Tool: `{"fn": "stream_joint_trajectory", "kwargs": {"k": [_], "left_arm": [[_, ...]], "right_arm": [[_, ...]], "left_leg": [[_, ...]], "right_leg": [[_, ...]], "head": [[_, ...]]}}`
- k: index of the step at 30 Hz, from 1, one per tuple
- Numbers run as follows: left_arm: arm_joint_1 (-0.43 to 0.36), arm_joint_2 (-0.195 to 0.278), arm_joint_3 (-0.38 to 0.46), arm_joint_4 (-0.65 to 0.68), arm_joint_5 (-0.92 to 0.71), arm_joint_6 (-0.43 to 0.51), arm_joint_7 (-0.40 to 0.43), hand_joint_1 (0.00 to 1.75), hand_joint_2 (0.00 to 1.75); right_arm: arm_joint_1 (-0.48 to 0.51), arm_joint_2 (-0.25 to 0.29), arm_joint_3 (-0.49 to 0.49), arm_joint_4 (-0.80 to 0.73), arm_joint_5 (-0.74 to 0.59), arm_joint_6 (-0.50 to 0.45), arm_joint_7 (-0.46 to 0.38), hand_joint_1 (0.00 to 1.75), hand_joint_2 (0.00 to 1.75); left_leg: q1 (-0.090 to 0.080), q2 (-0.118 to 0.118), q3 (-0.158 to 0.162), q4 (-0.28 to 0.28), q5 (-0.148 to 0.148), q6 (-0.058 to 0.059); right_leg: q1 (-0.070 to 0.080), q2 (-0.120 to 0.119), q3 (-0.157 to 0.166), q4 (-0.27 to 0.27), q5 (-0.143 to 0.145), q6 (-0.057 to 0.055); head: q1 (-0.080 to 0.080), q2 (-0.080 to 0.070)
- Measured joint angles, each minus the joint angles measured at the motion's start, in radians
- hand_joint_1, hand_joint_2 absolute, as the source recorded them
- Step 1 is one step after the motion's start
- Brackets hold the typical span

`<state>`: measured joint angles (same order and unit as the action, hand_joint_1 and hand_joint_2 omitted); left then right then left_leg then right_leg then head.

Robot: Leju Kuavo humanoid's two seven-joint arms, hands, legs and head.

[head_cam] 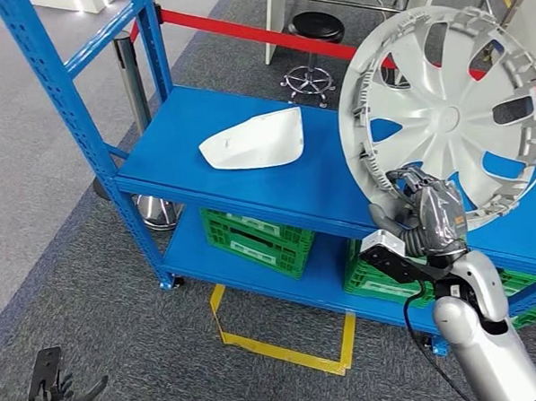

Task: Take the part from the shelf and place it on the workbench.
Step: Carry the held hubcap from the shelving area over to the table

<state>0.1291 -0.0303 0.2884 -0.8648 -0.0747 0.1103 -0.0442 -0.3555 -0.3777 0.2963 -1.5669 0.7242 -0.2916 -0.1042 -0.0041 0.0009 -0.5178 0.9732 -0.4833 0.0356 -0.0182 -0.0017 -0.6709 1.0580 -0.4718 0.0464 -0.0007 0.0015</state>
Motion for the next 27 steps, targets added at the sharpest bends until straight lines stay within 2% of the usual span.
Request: {"fn": "stream_joint_trajectory", "kwargs": {"k": [2, 3, 4, 5, 6, 7, 8, 9, 10, 11, 13, 14, 15, 16, 18, 19, 20, 22, 25, 27], "left_arm": [[0.007, -0.001, 0.000, -0.015, -0.004, -0.003, 0.003, 0.00, 1.75], [0.011, -0.002, 0.000, -0.021, -0.009, -0.006, 0.005, 0.00, 1.75], [0.018, -0.003, 0.000, -0.029, -0.017, -0.011, 0.007, 0.00, 1.75], [0.026, -0.004, 0.001, -0.039, -0.026, -0.018, 0.011, 0.00, 1.75], [0.037, -0.006, 0.003, -0.051, -0.036, -0.027, 0.016, 0.00, 1.75], [0.050, -0.010, 0.006, -0.065, -0.047, -0.037, 0.021, 0.00, 1.75], [0.062, -0.013, 0.010, -0.081, -0.058, -0.047, 0.027, 0.00, 1.75], [0.074, -0.018, 0.014, -0.099, -0.068, -0.055, 0.032, 0.00, 1.75], [0.084, -0.021, 0.018, -0.115, -0.079, -0.062, 0.036, 0.00, 1.75], [0.092, -0.026, 0.023, -0.129, -0.091, -0.070, 0.040, 0.00, 1.75], [0.108, -0.038, 0.037, -0.156, -0.121, -0.089, 0.046, 0.00, 1.75], [0.116, -0.045, 0.045, -0.169, -0.138, -0.100, 0.049, 0.00, 1.75], [0.125, -0.053, 0.054, -0.183, -0.152, -0.108, 0.052, 0.00, 1.75], [0.133, -0.061, 0.062, -0.196, -0.166, -0.117, 0.054, 0.00, 1.75], [0.145, -0.080, 0.075, -0.218, -0.192, -0.136, 0.055, 0.00, 1.75], [0.154, -0.098, 0.078, -0.235, -0.217, -0.149, 0.056, 0.00, 1.75], [0.168, -0.122, 0.074, -0.260, -0.251, -0.157, 0.061, 0.00, 1.75], [0.193, -0.161, 0.062, -0.302, -0.308, -0.162, 0.071, 0.00, 1.75], [0.201, -0.169, 0.055, -0.315, -0.322, -0.157, 0.075, 0.00, 1.75], [0.213, -0.182, 0.027, -0.332, -0.325, -0.128, 0.083, 0.00, 1.75]], "right_arm": [[0.005, -0.001, -0.003, -0.001, 0.001, 0.000, -0.002, 1.75, 1.75], [0.008, -0.001, -0.004, -0.001, 0.002, 0.000, -0.002, 1.75, 1.75], [0.014, -0.002, -0.007, -0.002, 0.002, -0.001, -0.002, 1.75, 1.75], [0.020, -0.003, -0.011, -0.003, 0.003, -0.001, -0.001, 1.75, 1.75], [0.028, -0.004, -0.015, -0.004, 0.004, -0.001, -0.001, 1.75, 1.75], [0.035, -0.006, -0.021, -0.007, 0.005, -0.002, 0.000, 1.75, 1.75], [0.041, -0.007, -0.028, -0.012, 0.007, -0.002, 0.000, 1.75, 1.75], [0.047, -0.008, -0.036, -0.018, 0.008, -0.003, 0.001, 1.75, 1.75], [0.053, -0.009, -0.044, -0.024, 0.010, -0.005, 0.001, 1.75, 1.75], [0.059, -0.009, -0.051, -0.029, 0.012, -0.008, 0.001, 1.75, 1.75], [0.073, -0.010, -0.065, -0.037, 0.017, -0.011, 0.003, 1.75, 1.75], [0.080, -0.010, -0.071, -0.041, 0.019, -0.012, 0.005, 1.75, 1.75], [0.087, -0.010, -0.076, -0.045, 0.020, -0.012, 0.007, 1.75, 1.75], [0.094, -0.010, -0.082, -0.049, 0.020, -0.012, 0.008, 1.75, 1.75], [0.111, -0.010, -0.096, -0.057, 0.020, -0.011, 0.012, 1.75, 1.75], [0.123, -0.010, -0.104, -0.063, 0.024, -0.011, 0.018, 1.75, 1.75], [0.141, -0.010, -0.114, -0.074, 0.031, -0.011, 0.028, 1.75, 1.75], [0.170, -0.011, -0.130, -0.094, 0.045, -0.011, 0.046, 1.75, 1.75], [0.179, -0.011, -0.134, -0.101, 0.049, -0.010, 0.052, 1.75, 1.75], [0.199, -0.011, -0.144, -0.116, 0.052, -0.008, 0.058, 1.75, 1.75]], "left_leg": [[-0.001, 0.002, -0.027, 0.002, 0.020, 0.007], [-0.002, 0.002, -0.041, 0.003, 0.030, 0.007], [-0.003, 0.002, -0.056, 0.005, 0.040, 0.006], [-0.003, 0.002, -0.071, 0.008, 0.050, 0.005], [-0.003, 0.003, -0.087, 0.013, 0.058, 0.003], [-0.002, 0.003, -0.102, 0.020, 0.065, 0.000], [-0.002, 0.003, -0.115, 0.028, 0.070, -0.004], [-0.003, 0.002, -0.126, 0.036, 0.075, -0.009], [-0.004, 0.002, -0.134, 0.043, 0.082, -0.013], [-0.005, 0.002, -0.139, 0.045, 0.091, -0.018], [-0.003, 0.000, -0.145, 0.047, 0.103, -0.026], [-0.002, -0.001, -0.150, 0.054, 0.092, -0.031], [-0.001, -0.002, -0.158, 0.078, 0.061, -0.037], [0.001, -0.003, -0.169, 0.120, 0.013, -0.043], [0.003, -0.003, -0.189, 0.243, -0.086, -0.050], [0.004, -0.003, -0.192, 0.297, -0.108, -0.051], [0.004, -0.003, -0.185, 0.328, -0.107, -0.049], [0.004, -0.003, -0.167, 0.344, -0.083, -0.046], [0.004, -0.003, -0.159, 0.338, -0.073, -0.044], [0.002, -0.003, -0.132, 0.306, -0.052, -0.038]], "right_leg": [[-0.001, 0.000, -0.032, 0.114, -0.095, 0.004], [-0.002, 0.000, -0.042, 0.174, -0.124, 0.007], [-0.002, 0.000, -0.041, 0.217, -0.129, 0.009], [-0.002, 0.000, -0.028, 0.232, -0.111, 0.010], [-0.002, 0.000, 0.000, 0.216, -0.080, 0.011], [-0.002, 0.000, 0.044, 0.168, -0.052, 0.012], [-0.002, 0.000, 0.099, 0.098, -0.048, 0.012], [-0.001, 0.000, 0.150, 0.025, -0.059, 0.009], [0.001, 0.000, 0.186, -0.030, -0.076, 0.005], [0.004, 0.001, 0.203, -0.060, -0.092, 0.000], [0.005, -0.001, 0.195, -0.065, -0.087, -0.014], [0.003, -0.002, 0.188, -0.065, -0.079, -0.023], [0.002, -0.004, 0.178, -0.066, -0.069, -0.033], [0.000, -0.005, 0.167, -0.067, -0.058, -0.041], [0.002, -0.005, 0.142, -0.065, -0.037, -0.049], [0.003, -0.005, 0.128, -0.063, -0.026, -0.048], [0.004, -0.006, 0.114, -0.061, -0.017, -0.047], [0.007, -0.008, 0.096, -0.058, -0.006, -0.046], [0.008, -0.008, 0.092, -0.057, -0.004, -0.045], [0.009, -0.009, 0.084, -0.055, 0.001, -0.044]], "head": [[0.003, 0.000], [0.004, 0.000], [0.004, 0.000], [0.004, 0.000], [0.004, 0.000], [0.004, 0.000], [0.004, 0.000], [0.004, 0.000], [0.003, 0.000], [0.003, 0.000], [0.002, 0.000], [0.002, 0.000], [0.000, 0.000], [-0.001, 0.000], [-0.004, 0.000], [-0.006, 0.000], [-0.007, 0.000], [-0.008, 0.000], [-0.008, 0.000], [-0.008, 0.000]]}}
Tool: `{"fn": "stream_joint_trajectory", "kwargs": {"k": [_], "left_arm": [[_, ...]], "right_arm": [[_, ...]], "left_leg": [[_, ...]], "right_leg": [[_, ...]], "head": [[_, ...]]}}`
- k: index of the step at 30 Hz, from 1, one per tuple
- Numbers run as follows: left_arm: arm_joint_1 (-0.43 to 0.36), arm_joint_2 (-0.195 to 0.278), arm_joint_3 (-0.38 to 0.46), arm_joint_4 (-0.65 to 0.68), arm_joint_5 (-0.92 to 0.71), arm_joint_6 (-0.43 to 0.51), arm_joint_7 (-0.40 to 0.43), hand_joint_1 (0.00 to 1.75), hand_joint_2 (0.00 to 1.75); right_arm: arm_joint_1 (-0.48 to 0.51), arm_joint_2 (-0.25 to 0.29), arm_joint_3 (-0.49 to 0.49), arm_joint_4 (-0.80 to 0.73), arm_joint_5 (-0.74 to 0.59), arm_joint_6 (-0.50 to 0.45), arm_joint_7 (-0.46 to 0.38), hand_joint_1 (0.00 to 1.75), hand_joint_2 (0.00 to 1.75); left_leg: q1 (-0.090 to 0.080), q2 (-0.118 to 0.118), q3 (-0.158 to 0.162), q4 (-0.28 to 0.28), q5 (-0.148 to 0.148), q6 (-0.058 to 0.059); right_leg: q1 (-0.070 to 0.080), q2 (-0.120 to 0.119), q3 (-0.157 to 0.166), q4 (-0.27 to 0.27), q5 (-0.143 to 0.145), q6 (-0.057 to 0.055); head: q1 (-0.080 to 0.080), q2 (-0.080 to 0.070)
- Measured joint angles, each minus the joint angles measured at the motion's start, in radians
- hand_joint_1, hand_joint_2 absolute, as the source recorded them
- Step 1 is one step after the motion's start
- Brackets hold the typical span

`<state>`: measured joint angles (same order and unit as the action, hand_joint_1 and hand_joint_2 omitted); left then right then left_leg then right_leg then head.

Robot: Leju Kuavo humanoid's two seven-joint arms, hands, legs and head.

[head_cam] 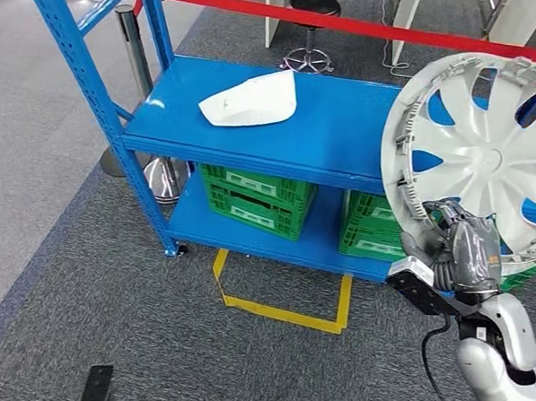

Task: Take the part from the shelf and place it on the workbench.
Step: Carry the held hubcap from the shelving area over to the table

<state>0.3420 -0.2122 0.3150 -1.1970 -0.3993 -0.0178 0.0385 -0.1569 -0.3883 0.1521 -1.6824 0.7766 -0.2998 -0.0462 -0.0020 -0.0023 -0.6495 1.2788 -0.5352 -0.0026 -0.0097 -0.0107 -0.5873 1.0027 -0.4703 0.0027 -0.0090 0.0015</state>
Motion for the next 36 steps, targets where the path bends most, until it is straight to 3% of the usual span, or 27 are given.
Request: {"fn": "stream_joint_trajectory", "kwargs": {"k": [2, 4, 5, 6, 8, 9, 10, 11, 12, 13, 15, 16, 19, 20, 22, 24, 25, 26, 27, 30, 31, 34, 36], "left_arm": [[-0.004, -0.007, -0.168, 0.004, 0.134, 0.171, -0.012, 0.00, 1.75], [-0.030, 0.020, -0.367, 0.044, 0.325, 0.348, -0.046, 0.00, 1.75], [-0.041, 0.038, -0.423, 0.063, 0.382, 0.381, -0.060, 0.00, 1.75], [-0.044, 0.051, -0.455, 0.072, 0.413, 0.393, -0.065, 0.00, 1.75], [-0.049, 0.076, -0.515, 0.081, 0.478, 0.420, -0.067, 0.00, 1.75], [-0.053, 0.088, -0.542, 0.085, 0.507, 0.432, -0.068, 0.00, 1.75], [-0.057, 0.100, -0.568, 0.091, 0.530, 0.444, -0.069, 0.00, 1.75], [-0.060, 0.111, -0.590, 0.097, 0.545, 0.452, -0.072, 0.00, 1.75], [-0.062, 0.120, -0.608, 0.103, 0.556, 0.458, -0.076, 0.00, 1.75], [-0.064, 0.128, -0.624, 0.107, 0.563, 0.462, -0.079, 0.00, 1.75], [-0.067, 0.139, -0.645, 0.112, 0.568, 0.465, -0.082, 0.00, 1.75], [-0.069, 0.144, -0.653, 0.113, 0.570, 0.466, -0.084, 0.00, 1.75], [-0.075, 0.159, -0.677, 0.125, 0.602, 0.484, -0.099, 0.00, 1.75], [-0.078, 0.165, -0.686, 0.133, 0.622, 0.493, -0.110, 0.00, 1.75], [-0.085, 0.177, -0.706, 0.156, 0.659, 0.506, -0.133, 0.00, 1.75], [-0.101, 0.183, -0.720, 0.204, 0.694, 0.505, -0.167, 0.00, 1.75], [-0.111, 0.184, -0.723, 0.239, 0.710, 0.498, -0.192, 0.00, 1.75], [-0.124, 0.184, -0.725, 0.279, 0.726, 0.488, -0.222, 0.00, 1.75], [-0.137, 0.183, -0.727, 0.322, 0.737, 0.478, -0.251, 0.00, 1.75], [-0.181, 0.180, -0.727, 0.445, 0.755, 0.451, -0.319, 0.00, 1.75], [-0.197, 0.179, -0.727, 0.488, 0.760, 0.440, -0.340, 0.00, 1.75], [-0.255, 0.169, -0.718, 0.629, 0.771, 0.404, -0.411, 0.00, 1.75], [-0.288, 0.162, -0.710, 0.706, 0.774, 0.389, -0.440, 0.00, 1.75]], "right_arm": [[0.029, 0.000, -0.022, -0.036, 0.006, 0.006, 0.013, 1.75, 1.75], [0.041, -0.001, -0.034, -0.062, 0.008, 0.010, 0.021, 1.75, 1.75], [0.040, -0.003, -0.034, -0.064, 0.006, 0.010, 0.021, 1.75, 1.75], [0.039, -0.004, -0.034, -0.065, 0.002, 0.011, 0.021, 1.75, 1.75], [0.037, -0.008, -0.033, -0.064, -0.008, 0.012, 0.019, 1.75, 1.75], [0.037, -0.010, -0.032, -0.063, -0.012, 0.012, 0.018, 1.75, 1.75], [0.037, -0.011, -0.032, -0.063, -0.016, 0.012, 0.016, 1.75, 1.75], [0.037, -0.012, -0.031, -0.062, -0.018, 0.012, 0.016, 1.75, 1.75], [0.037, -0.012, -0.030, -0.062, -0.020, 0.012, 0.015, 1.75, 1.75], [0.037, -0.013, -0.030, -0.062, -0.021, 0.012, 0.015, 1.75, 1.75], [0.035, -0.016, -0.029, -0.062, -0.021, 0.012, 0.015, 1.75, 1.75], [0.034, -0.017, -0.028, -0.062, -0.021, 0.011, 0.015, 1.75, 1.75], [0.035, -0.019, -0.026, -0.063, -0.030, 0.012, 0.013, 1.75, 1.75], [0.035, -0.020, -0.026, -0.063, -0.037, 0.012, 0.011, 1.75, 1.75], [0.036, -0.022, -0.025, -0.063, -0.051, 0.015, 0.008, 1.75, 1.75], [0.039, -0.024, -0.025, -0.063, -0.057, 0.014, 0.003, 1.75, 1.75], [0.042, -0.026, -0.025, -0.062, -0.060, 0.013, 0.000, 1.75, 1.75], [0.046, -0.027, -0.026, -0.062, -0.062, 0.011, -0.003, 1.75, 1.75], [0.050, -0.028, -0.026, -0.062, -0.064, 0.010, -0.006, 1.75, 1.75], [0.064, -0.031, -0.028, -0.063, -0.071, 0.006, -0.014, 1.75, 1.75], [0.067, -0.032, -0.029, -0.064, -0.074, 0.005, -0.019, 1.75, 1.75], [0.079, -0.041, -0.032, -0.069, -0.079, 0.005, -0.034, 1.75, 1.75], [0.086, -0.048, -0.036, -0.073, -0.080, 0.005, -0.040, 1.75, 1.75]], "left_leg": [[-0.008, -0.001, 0.103, -0.162, 0.006, 0.020], [-0.013, 0.000, 0.177, -0.306, 0.005, 0.042], [-0.013, 0.002, 0.169, -0.314, 0.015, 0.048], [-0.011, 0.004, 0.163, -0.318, 0.026, 0.054], [-0.011, 0.004, 0.141, -0.318, 0.044, 0.059], [-0.011, 0.005, 0.129, -0.317, 0.053, 0.058], [-0.011, 0.005, 0.118, -0.316, 0.061, 0.057], [-0.010, 0.005, 0.107, -0.314, 0.069, 0.054], [-0.009, 0.005, 0.097, -0.311, 0.075, 0.051], [-0.009, 0.006, 0.089, -0.306, 0.078, 0.048], [-0.011, 0.005, 0.073, -0.291, 0.082, 0.040], [-0.013, 0.005, 0.066, -0.282, 0.083, 0.036], [-0.015, 0.004, 0.053, -0.264, 0.085, 0.022], [-0.014, 0.003, 0.047, -0.251, 0.073, 0.016], [-0.010, 0.002, 0.017, -0.173, 0.015, 0.003], [-0.005, 0.002, -0.028, -0.045, -0.054, -0.005], [-0.003, 0.002, -0.041, -0.001, -0.067, -0.006], [-0.002, 0.002, -0.039, 0.012, -0.061, -0.005], [-0.002, 0.002, -0.022, -0.014, -0.037, -0.001], [-0.008, -0.002, 0.072, -0.198, 0.047, 0.024], [-0.011, -0.003, 0.089, -0.237, 0.056, 0.030], [-0.012, -0.002, 0.097, -0.273, 0.056, 0.036], [-0.006, -0.002, 0.099, -0.292, 0.061, 0.041]], "right_leg": [[0.001, -0.002, -0.025, 0.001, 0.026, 0.013], [0.000, -0.002, -0.053, 0.006, 0.045, 0.032], [-0.003, 0.000, -0.065, 0.021, 0.029, 0.039], [-0.003, 0.003, -0.079, 0.054, -0.007, 0.042], [-0.004, 0.007, -0.115, 0.171, -0.095, 0.048], [-0.004, 0.007, -0.129, 0.232, -0.117, 0.051], [-0.006, 0.007, -0.133, 0.273, -0.116, 0.054], [-0.008, 0.007, -0.123, 0.281, -0.096, 0.057], [-0.010, 0.007, -0.092, 0.250, -0.065, 0.059], [-0.014, 0.006, -0.043, 0.185, -0.043, 0.062], [-0.015, 0.007, 0.055, 0.050, -0.041, 0.065], [-0.015, 0.008, 0.081, 0.009, -0.054, 0.062], [-0.014, 0.011, 0.083, -0.007, -0.067, 0.038], [-0.015, 0.010, 0.080, -0.006, -0.063, 0.030], [-0.017, 0.008, 0.072, -0.007, -0.055, 0.015], [-0.015, 0.008, 0.064, -0.006, -0.049, 0.008], [-0.014, 0.008, 0.061, -0.006, -0.047, 0.007], [-0.012, 0.008, 0.059, -0.005, -0.046, 0.006], [-0.010, 0.008, 0.059, -0.005, -0.046, 0.006], [-0.004, 0.009, 0.058, -0.004, -0.044, 0.009], [-0.004, 0.009, 0.056, -0.004, -0.042, 0.013], [-0.005, 0.007, 0.046, -0.005, -0.039, 0.027], [-0.006, 0.007, 0.025, 0.026, -0.064, 0.036]], "head": [[0.001, 0.000], [0.002, 0.000], [0.002, 0.000], [0.003, 0.000], [0.005, 0.000], [0.005, 0.000], [0.004, 0.000], [0.005, 0.000], [0.004, 0.000], [0.004, 0.000], [0.005, 0.000], [0.005, 0.000], [0.004, 0.000], [0.002, 0.000], [0.000, 0.000], [-0.001, 0.000], [-0.001, 0.000], [-0.002, 0.000], [-0.002, 0.000], [-0.001, 0.000], [-0.001, 0.000], [-0.002, 0.000], [0.001, 0.000]]}}
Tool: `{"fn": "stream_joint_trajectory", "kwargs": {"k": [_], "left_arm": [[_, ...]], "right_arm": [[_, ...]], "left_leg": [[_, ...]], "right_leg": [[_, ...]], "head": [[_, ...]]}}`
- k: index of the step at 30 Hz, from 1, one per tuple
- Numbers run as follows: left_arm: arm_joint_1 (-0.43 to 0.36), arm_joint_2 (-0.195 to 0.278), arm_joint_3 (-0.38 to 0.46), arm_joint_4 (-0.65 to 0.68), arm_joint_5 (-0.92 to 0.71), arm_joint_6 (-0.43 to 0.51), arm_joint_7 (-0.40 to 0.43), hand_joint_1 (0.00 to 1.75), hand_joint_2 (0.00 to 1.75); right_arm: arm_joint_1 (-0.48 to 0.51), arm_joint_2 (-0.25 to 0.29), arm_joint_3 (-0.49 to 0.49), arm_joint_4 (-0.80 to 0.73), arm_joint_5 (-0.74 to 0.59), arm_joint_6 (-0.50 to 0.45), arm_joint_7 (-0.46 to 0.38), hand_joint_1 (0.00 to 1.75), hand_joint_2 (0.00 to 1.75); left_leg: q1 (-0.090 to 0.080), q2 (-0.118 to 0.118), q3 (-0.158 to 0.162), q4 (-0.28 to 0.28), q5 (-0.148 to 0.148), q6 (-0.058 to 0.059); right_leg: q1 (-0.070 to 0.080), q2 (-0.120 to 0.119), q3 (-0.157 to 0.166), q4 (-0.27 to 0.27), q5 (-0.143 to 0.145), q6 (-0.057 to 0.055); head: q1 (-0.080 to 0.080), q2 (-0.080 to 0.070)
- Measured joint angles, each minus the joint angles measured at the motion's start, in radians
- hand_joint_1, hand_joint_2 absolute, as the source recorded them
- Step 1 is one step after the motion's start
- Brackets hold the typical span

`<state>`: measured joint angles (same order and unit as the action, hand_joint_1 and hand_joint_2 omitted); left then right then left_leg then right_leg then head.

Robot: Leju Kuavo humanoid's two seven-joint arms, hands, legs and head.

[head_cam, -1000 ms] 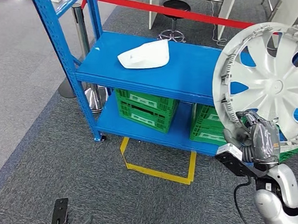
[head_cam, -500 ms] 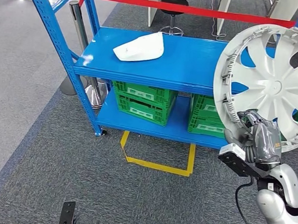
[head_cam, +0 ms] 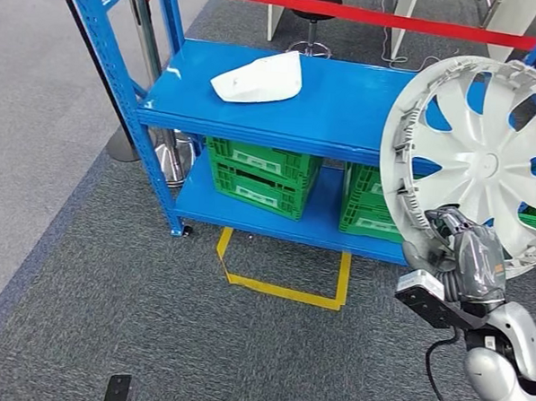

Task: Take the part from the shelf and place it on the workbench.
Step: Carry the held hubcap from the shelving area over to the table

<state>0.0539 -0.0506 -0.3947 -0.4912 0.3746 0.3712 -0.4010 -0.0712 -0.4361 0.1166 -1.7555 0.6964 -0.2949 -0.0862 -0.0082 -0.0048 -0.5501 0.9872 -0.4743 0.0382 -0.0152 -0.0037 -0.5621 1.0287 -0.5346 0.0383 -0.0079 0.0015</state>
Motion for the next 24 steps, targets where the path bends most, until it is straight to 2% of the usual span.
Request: {"fn": "stream_joint_trajectory", "kwargs": {"k": [1, 3, 4, 5, 6, 8, 9, 10, 11, 13, 15, 16, 18, 19, 20, 21, 22, 24], "left_arm": [[-0.012, -0.004, 0.003, 0.030, 0.000, -0.004, -0.007, 0.00, 1.75], [-0.027, -0.009, 0.005, 0.079, -0.001, -0.011, -0.015, 0.00, 1.75], [-0.032, -0.012, 0.006, 0.100, -0.004, -0.016, -0.018, 0.00, 1.75], [-0.038, -0.013, 0.006, 0.119, -0.006, -0.021, -0.020, 0.00, 1.75], [-0.044, -0.014, 0.006, 0.137, -0.008, -0.027, -0.021, 0.00, 1.75], [-0.057, -0.013, 0.007, 0.167, -0.010, -0.040, -0.024, 0.00, 1.75], [-0.064, -0.012, 0.007, 0.181, -0.011, -0.046, -0.027, 0.00, 1.75], [-0.070, -0.010, 0.008, 0.194, -0.012, -0.052, -0.031, 0.00, 1.75], [-0.074, -0.007, 0.008, 0.206, -0.014, -0.058, -0.035, 0.00, 1.75], [-0.075, 0.001, 0.009, 0.231, -0.017, -0.071, -0.044, 0.00, 1.75], [-0.073, 0.009, 0.009, 0.250, -0.018, -0.083, -0.052, 0.00, 1.75], [-0.073, 0.013, 0.009, 0.258, -0.019, -0.088, -0.056, 0.00, 1.75], [-0.074, 0.016, 0.009, 0.268, -0.019, -0.095, -0.058, 0.00, 1.75], [-0.075, 0.018, 0.009, 0.273, -0.019, -0.098, -0.058, 0.00, 1.75], [-0.075, 0.019, 0.009, 0.277, -0.020, -0.100, -0.059, 0.00, 1.75], [-0.075, 0.020, 0.009, 0.280, -0.021, -0.101, -0.059, 0.00, 1.75], [-0.075, 0.021, 0.009, 0.282, -0.023, -0.102, -0.059, 0.00, 1.75], [-0.077, 0.025, 0.009, 0.286, -0.027, -0.104, -0.059, 0.00, 1.75]], "right_arm": [[0.003, -0.002, -0.002, -0.001, 0.000, 0.000, -0.002, 1.75, 1.75], [0.006, -0.005, -0.004, -0.002, 0.001, 0.000, -0.006, 1.75, 1.75], [0.009, -0.005, -0.005, -0.002, 0.002, 0.000, -0.007, 1.75, 1.75], [0.013, -0.005, -0.005, -0.002, 0.002, 0.000, -0.008, 1.75, 1.75], [0.018, -0.005, -0.006, -0.003, 0.004, 0.000, -0.009, 1.75, 1.75], [0.029, -0.005, -0.008, -0.009, 0.007, -0.002, -0.011, 1.75, 1.75], [0.035, -0.005, -0.009, -0.013, 0.009, -0.004, -0.013, 1.75, 1.75], [0.042, -0.005, -0.012, -0.018, 0.011, -0.006, -0.015, 1.75, 1.75], [0.050, -0.005, -0.015, -0.025, 0.013, -0.010, -0.018, 1.75, 1.75], [0.072, -0.006, -0.023, -0.041, 0.020, -0.018, -0.025, 1.75, 1.75], [0.097, -0.006, -0.032, -0.059, 0.028, -0.025, -0.035, 1.75, 1.75], [0.109, -0.006, -0.037, -0.070, 0.032, -0.029, -0.041, 1.75, 1.75], [0.129, -0.006, -0.046, -0.092, 0.039, -0.036, -0.050, 1.75, 1.75], [0.136, -0.006, -0.048, -0.102, 0.042, -0.038, -0.054, 1.75, 1.75], [0.141, -0.006, -0.050, -0.110, 0.043, -0.039, -0.056, 1.75, 1.75], [0.145, -0.006, -0.050, -0.116, 0.045, -0.039, -0.058, 1.75, 1.75], [0.148, -0.006, -0.052, -0.122, 0.046, -0.039, -0.059, 1.75, 1.75], [0.154, -0.006, -0.056, -0.135, 0.050, -0.038, -0.063, 1.75, 1.75]], "left_leg": [[0.003, 0.000, 0.000, -0.006, 0.003, 0.002], [0.002, -0.002, -0.003, -0.006, 0.005, 0.005], [0.001, -0.003, -0.003, -0.004, 0.005, 0.005], [0.002, -0.006, -0.003, -0.003, 0.005, 0.004], [0.003, -0.010, -0.003, -0.001, 0.004, 0.003], [0.005, -0.021, -0.004, 0.008, 0.000, -0.003], [0.004, -0.027, -0.009, 0.017, -0.004, -0.008], [0.003, -0.033, -0.016, 0.025, -0.005, -0.014], [0.001, -0.039, -0.024, 0.032, -0.005, -0.018], [0.001, -0.047, -0.035, 0.040, -0.004, -0.025], [0.002, -0.037, -0.046, 0.067, -0.027, -0.035], [0.003, -0.027, -0.062, 0.106, -0.053, -0.041], [0.006, -0.009, -0.115, 0.236, -0.121, -0.050], [0.008, -0.006, -0.138, 0.295, -0.144, -0.051], [0.008, -0.004, -0.149, 0.326, -0.149, -0.050], [0.008, -0.004, -0.142, 0.317, -0.134, -0.047], [0.006, -0.001, -0.119, 0.271, -0.103, -0.041], [-0.003, 0.023, -0.053, 0.134, -0.041, -0.023]], "right_leg": [[0.000, 0.001, -0.024, 0.046, -0.027, 0.003], [-0.001, 0.002, -0.087, 0.178, -0.083, 0.009], [-0.001, 0.002, -0.113, 0.230, -0.095, 0.011], [-0.002, 0.002, -0.124, 0.249, -0.088, 0.014], [-0.004, 0.002, -0.117, 0.230, -0.063, 0.017], [-0.012, 0.013, -0.064, 0.111, 0.006, 0.023], [-0.015, 0.023, -0.034, 0.052, 0.026, 0.024], [-0.017, 0.031, -0.015, 0.015, 0.033, 0.021], [-0.017, 0.036, -0.008, 0.002, 0.028, 0.017], [-0.016, 0.027, -0.010, 0.003, 0.025, 0.003], [-0.017, 0.015, -0.011, 0.002, 0.026, -0.010], [-0.018, 0.008, -0.010, 0.002, 0.027, -0.015], [-0.015, -0.006, -0.011, 0.002, 0.026, -0.020], [-0.014, -0.014, -0.011, 0.002, 0.026, -0.020], [-0.013, -0.020, -0.011, 0.002, 0.026, -0.021], [-0.011, -0.027, -0.010, 0.002, 0.026, -0.021], [-0.009, -0.033, -0.009, 0.002, 0.026, -0.021], [-0.004, -0.046, -0.007, 0.003, 0.025, -0.020]], "head": [[0.002, 0.000], [0.003, 0.000], [0.003, 0.000], [0.003, 0.000], [0.003, 0.000], [0.003, 0.000], [0.003, 0.000], [0.003, 0.000], [0.002, 0.000], [0.001, 0.000], [-0.002, 0.000], [-0.003, 0.000], [-0.006, 0.000], [-0.006, 0.000], [-0.006, 0.000], [-0.006, 0.000], [-0.006, 0.000], [-0.006, 0.000]]}}
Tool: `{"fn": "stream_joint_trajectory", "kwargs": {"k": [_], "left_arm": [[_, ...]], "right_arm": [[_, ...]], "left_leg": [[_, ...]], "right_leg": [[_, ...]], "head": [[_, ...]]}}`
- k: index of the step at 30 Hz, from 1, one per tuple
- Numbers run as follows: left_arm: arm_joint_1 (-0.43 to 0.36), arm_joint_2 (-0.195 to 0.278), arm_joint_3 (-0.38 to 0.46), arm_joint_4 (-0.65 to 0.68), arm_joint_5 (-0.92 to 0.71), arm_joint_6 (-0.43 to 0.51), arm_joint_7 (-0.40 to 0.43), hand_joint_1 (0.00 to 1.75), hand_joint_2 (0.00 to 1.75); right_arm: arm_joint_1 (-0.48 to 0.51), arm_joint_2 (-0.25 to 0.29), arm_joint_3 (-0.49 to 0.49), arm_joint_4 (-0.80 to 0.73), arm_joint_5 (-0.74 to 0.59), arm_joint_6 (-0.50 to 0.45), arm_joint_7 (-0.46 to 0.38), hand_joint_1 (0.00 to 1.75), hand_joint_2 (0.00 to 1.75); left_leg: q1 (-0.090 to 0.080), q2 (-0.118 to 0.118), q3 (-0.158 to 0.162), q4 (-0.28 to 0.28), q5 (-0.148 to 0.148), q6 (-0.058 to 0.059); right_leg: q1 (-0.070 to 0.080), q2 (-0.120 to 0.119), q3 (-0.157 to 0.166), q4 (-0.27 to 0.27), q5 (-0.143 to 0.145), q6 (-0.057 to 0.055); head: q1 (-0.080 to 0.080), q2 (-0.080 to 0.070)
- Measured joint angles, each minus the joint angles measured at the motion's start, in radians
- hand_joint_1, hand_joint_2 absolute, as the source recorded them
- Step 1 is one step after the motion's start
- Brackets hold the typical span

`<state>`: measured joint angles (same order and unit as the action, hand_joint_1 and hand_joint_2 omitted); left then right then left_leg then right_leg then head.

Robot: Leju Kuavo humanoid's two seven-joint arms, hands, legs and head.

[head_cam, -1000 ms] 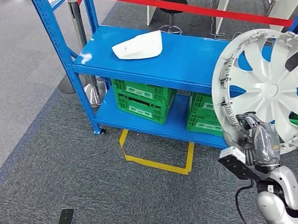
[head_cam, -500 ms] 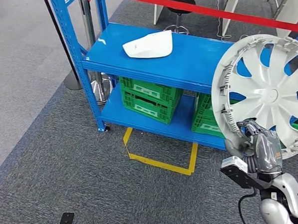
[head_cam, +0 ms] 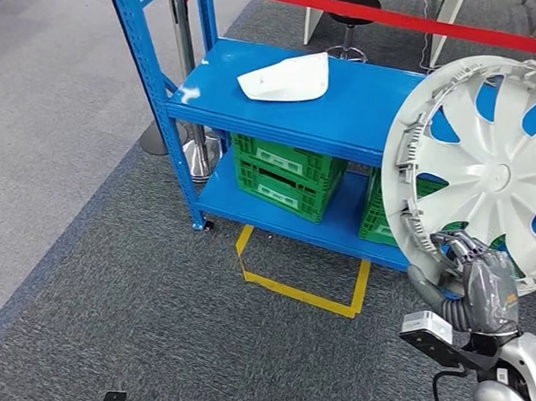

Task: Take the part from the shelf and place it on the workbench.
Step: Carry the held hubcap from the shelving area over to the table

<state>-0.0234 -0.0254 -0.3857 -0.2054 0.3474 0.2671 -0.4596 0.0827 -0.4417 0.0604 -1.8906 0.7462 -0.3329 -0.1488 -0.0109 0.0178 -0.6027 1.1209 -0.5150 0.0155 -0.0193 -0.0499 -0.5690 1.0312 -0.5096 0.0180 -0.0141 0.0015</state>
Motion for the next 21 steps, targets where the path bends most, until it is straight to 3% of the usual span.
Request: {"fn": "stream_joint_trajectory", "kwargs": {"k": [1, 3, 5, 6, 8, 10, 11, 12, 14, 16, 18, 20, 21], "left_arm": [[-0.002, 0.002, 0.000, 0.002, -0.002, -0.001, 0.000, 0.00, 1.75], [-0.005, 0.004, 0.000, 0.005, -0.006, -0.004, 0.001, 0.00, 1.75], [-0.005, 0.005, 0.000, 0.009, -0.009, -0.008, 0.004, 0.00, 1.75], [-0.004, 0.005, 0.000, 0.011, -0.010, -0.009, 0.005, 0.00, 1.75], [-0.006, 0.007, 0.000, 0.012, -0.009, -0.012, 0.006, 0.00, 1.75], [-0.009, 0.009, 0.000, 0.013, -0.008, -0.015, 0.006, 0.00, 1.75], [-0.009, 0.010, 0.000, 0.014, -0.009, -0.017, 0.006, 0.00, 1.75], [-0.009, 0.010, 0.000, 0.014, -0.009, -0.018, 0.006, 0.00, 1.75], [-0.011, 0.012, 0.000, 0.015, -0.011, -0.020, 0.006, 0.00, 1.75], [-0.015, 0.013, 0.000, 0.015, -0.012, -0.021, 0.006, 0.00, 1.75], [-0.018, 0.017, 0.000, 0.015, -0.012, -0.023, 0.007, 0.00, 1.75], [-0.018, 0.023, 0.000, 0.015, -0.012, -0.024, 0.007, 0.00, 1.75], [-0.017, 0.024, -0.001, 0.016, -0.012, -0.025, 0.008, 0.00, 1.75]], "right_arm": [[0.002, 0.000, -0.002, -0.007, 0.003, 0.001, -0.003, 1.75, 1.75], [0.005, 0.000, -0.004, -0.019, 0.012, 0.003, -0.011, 1.75, 1.75], [0.005, 0.000, -0.003, -0.033, 0.025, 0.004, -0.015, 1.75, 1.75], [0.005, 0.000, -0.003, -0.039, 0.031, 0.005, -0.016, 1.75, 1.75], [0.005, 0.000, -0.002, -0.049, 0.045, 0.004, -0.016, 1.75, 1.75], [0.005, 0.000, 0.002, -0.056, 0.055, 0.002, -0.018, 1.75, 1.75], [0.005, 0.000, 0.005, -0.059, 0.057, 0.002, -0.019, 1.75, 1.75], [0.005, 0.000, 0.007, -0.061, 0.059, 0.002, -0.019, 1.75, 1.75], [0.004, -0.001, 0.011, -0.066, 0.060, 0.003, -0.019, 1.75, 1.75], [-0.002, -0.005, 0.014, -0.072, 0.060, 0.003, -0.020, 1.75, 1.75], [-0.008, -0.009, 0.017, -0.076, 0.061, 0.004, -0.021, 1.75, 1.75], [-0.012, -0.012, 0.018, -0.081, 0.061, 0.004, -0.022, 1.75, 1.75], [-0.013, -0.014, 0.018, -0.083, 0.061, 0.004, -0.023, 1.75, 1.75]], "left_leg": [[-0.005, 0.013, 0.023, -0.052, 0.015, 0.008], [-0.012, 0.022, 0.034, -0.088, 0.017, 0.014], [-0.009, 0.008, 0.033, -0.099, 0.023, 0.019], [-0.007, 0.001, 0.035, -0.106, 0.028, 0.023], [-0.002, -0.013, 0.035, -0.115, 0.038, 0.031], [-0.002, -0.029, 0.032, -0.115, 0.041, 0.035], [-0.003, -0.037, 0.031, -0.114, 0.041, 0.035], [-0.003, -0.046, 0.031, -0.112, 0.041, 0.035], [-0.002, -0.067, 0.031, -0.107, 0.040, 0.033], [-0.004, -0.086, 0.024, -0.096, 0.038, 0.026], [-0.003, -0.102, 0.011, -0.089, 0.041, 0.016], [-0.002, -0.114, 0.003, -0.086, 0.044, 0.005], [-0.003, -0.106, -0.002, -0.077, 0.037, -0.001]], "right_leg": [[0.002, -0.006, -0.001, 0.001, 0.000, 0.002], [0.006, -0.020, -0.004, 0.001, 0.002, 0.007], [0.005, -0.027, -0.005, 0.000, -0.001, 0.016], [0.004, -0.018, -0.011, 0.011, -0.013, 0.019], [0.002, 0.019, -0.049, 0.093, -0.066, 0.024], [0.001, 0.042, -0.107, 0.221, -0.122, 0.027], [0.002, 0.046, -0.124, 0.260, -0.130, 0.029], [0.001, 0.047, -0.125, 0.263, -0.119, 0.030], [-0.002, 0.058, -0.076, 0.161, -0.051, 0.030], [-0.007, 0.092, -0.015, 0.042, -0.009, 0.028], [-0.008, 0.110, 0.005, 0.004, -0.011, 0.024], [-0.009, 0.094, 0.006, -0.001, -0.007, 0.015], [-0.011, 0.083, 0.008, -0.004, -0.005, 0.009]], "head": [[0.000, 0.000], [0.001, 0.000], [0.001, 0.000], [0.002, 0.000], [0.006, 0.000], [0.008, 0.000], [0.008, 0.000], [0.008, 0.000], [0.009, 0.000], [0.008, 0.000], [0.008, 0.000], [0.008, 0.000], [0.005, 0.000]]}}
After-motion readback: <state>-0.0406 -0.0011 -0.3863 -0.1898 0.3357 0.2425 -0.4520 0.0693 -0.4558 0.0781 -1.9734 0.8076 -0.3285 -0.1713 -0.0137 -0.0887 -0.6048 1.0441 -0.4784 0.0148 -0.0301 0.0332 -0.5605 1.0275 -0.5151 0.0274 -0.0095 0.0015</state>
